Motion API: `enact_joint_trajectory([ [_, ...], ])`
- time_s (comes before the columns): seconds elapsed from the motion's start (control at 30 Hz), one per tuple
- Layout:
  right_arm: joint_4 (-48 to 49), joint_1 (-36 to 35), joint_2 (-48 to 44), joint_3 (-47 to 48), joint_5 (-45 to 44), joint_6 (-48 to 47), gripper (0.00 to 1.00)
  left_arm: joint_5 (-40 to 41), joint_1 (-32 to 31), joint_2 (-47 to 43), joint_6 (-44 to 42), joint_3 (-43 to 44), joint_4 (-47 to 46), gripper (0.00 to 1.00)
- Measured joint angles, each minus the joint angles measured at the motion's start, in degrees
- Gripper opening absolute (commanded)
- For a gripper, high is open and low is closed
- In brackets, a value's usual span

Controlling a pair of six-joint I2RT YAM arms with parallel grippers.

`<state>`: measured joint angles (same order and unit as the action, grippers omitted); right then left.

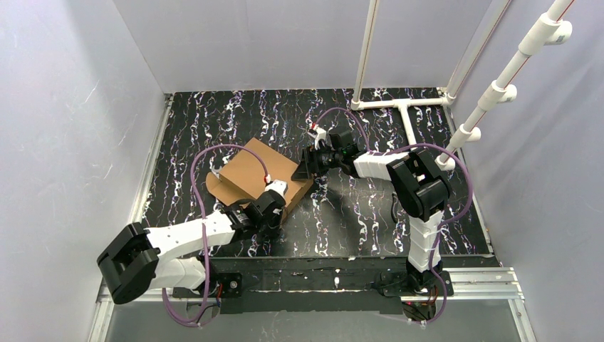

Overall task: Fold the paper box
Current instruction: Close the paper box at the center of the board.

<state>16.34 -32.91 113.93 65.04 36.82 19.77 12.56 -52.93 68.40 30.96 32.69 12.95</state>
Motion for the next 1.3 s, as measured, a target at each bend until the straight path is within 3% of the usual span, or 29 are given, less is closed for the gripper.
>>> enact_joint_trajectory([
  [0.7, -0.79, -0.07, 0.00, -0.02, 0.02, 1.05, 0.79, 3.98, 0.37, -0.90, 2.95, 0.92, 5.01, 0.00],
  [0.97, -1.60, -0.07, -0.09, -0.02, 0.72, 0.63, 0.80, 4.22, 0.70, -7.06, 1.70, -1.44, 4.85, 0.00],
  [1.3, -5.64, 3.91, -2.16, -1.01, 1.18, -1.97, 0.78, 4.22, 0.72, -3.82, 0.39, -1.31, 3.43, 0.00],
])
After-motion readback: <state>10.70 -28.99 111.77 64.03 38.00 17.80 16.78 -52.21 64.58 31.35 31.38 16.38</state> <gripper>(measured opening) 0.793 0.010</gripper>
